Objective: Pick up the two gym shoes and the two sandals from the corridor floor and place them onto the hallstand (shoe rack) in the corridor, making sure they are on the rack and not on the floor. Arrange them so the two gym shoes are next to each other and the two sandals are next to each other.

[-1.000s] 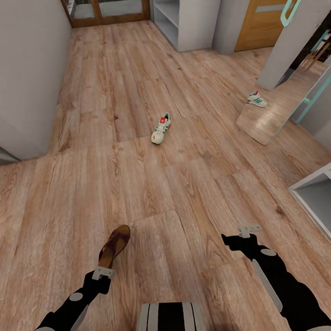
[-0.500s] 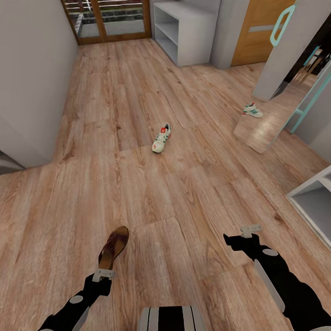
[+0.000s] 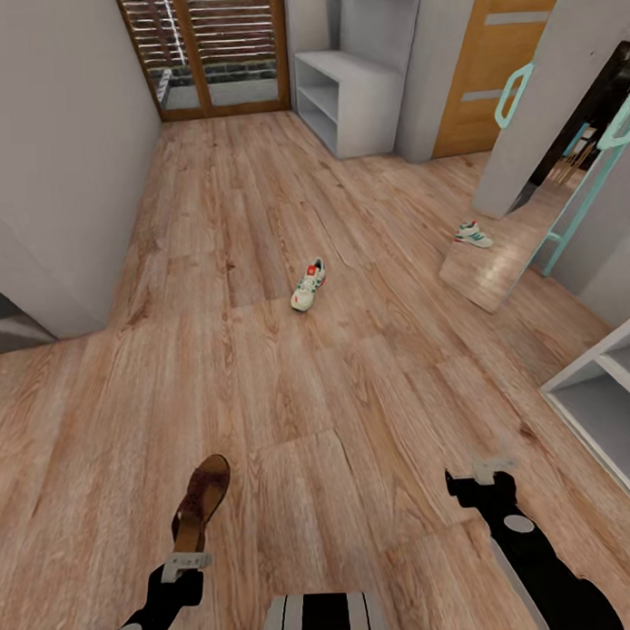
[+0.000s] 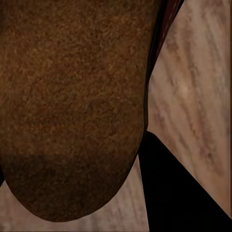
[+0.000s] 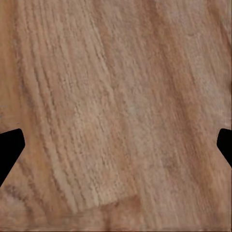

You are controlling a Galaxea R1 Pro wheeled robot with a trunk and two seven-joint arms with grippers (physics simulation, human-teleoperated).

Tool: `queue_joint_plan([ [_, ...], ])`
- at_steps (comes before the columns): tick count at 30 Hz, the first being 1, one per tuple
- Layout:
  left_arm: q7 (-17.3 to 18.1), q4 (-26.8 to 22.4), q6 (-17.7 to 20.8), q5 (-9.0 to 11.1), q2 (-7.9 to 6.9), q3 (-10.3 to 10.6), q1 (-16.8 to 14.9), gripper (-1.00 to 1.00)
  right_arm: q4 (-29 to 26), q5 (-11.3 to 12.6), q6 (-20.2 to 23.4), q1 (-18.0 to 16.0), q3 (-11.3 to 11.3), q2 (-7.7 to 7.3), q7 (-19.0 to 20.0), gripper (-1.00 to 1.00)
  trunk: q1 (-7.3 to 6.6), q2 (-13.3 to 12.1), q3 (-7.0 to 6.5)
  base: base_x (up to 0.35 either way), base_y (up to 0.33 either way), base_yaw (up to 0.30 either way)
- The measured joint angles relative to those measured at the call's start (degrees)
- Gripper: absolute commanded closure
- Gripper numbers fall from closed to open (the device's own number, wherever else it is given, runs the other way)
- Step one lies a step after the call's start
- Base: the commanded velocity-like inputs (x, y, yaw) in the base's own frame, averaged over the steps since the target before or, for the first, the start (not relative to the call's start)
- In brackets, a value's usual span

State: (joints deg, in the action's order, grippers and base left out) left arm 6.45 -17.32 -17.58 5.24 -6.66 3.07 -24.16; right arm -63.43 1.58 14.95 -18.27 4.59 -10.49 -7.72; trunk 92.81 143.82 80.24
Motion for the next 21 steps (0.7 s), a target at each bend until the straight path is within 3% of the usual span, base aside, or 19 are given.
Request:
queue_joint_plan([
  [7, 0.0, 0.1, -0.8, 0.1, 0.09, 0.0, 1.1, 1.00, 9.3, 0.2, -13.0, 4.3, 0.0, 0.38, -0.1, -1.00, -0.18, -0.1, -2.18, 0.000, 0.000, 0.000],
  [9, 0.0, 0.1, -1.2, 0.2, 0.16, 0.0, 1.2, 1.00, 14.9, 0.2, -20.5, 5.2, 0.0, 0.49, 0.0, -1.00, -0.23, -0.1, -2.79, 0.000, 0.000, 0.000],
  [11, 0.0, 0.1, -1.3, 0.3, 0.18, 0.0, 1.2, 1.00, 18.7, 0.2, -24.0, 5.4, 0.0, 0.52, 0.1, -1.00, -0.28, -0.1, -3.42, 0.000, 0.000, 0.000],
  [14, 0.0, 0.2, -1.3, 0.4, 0.19, 0.0, 1.2, 1.00, 22.2, 0.2, -26.6, 5.5, 0.0, 0.54, 0.1, -1.00, -0.36, -0.2, -4.36, 0.000, 0.000, 0.000],
  [21, 0.0, 0.8, -1.4, 1.3, 0.25, 0.0, 1.2, 1.00, 29.7, 0.3, -34.0, 5.6, -0.1, 0.58, 0.2, -1.00, -0.36, -0.2, -4.99, 0.000, 0.000, 0.000],
])
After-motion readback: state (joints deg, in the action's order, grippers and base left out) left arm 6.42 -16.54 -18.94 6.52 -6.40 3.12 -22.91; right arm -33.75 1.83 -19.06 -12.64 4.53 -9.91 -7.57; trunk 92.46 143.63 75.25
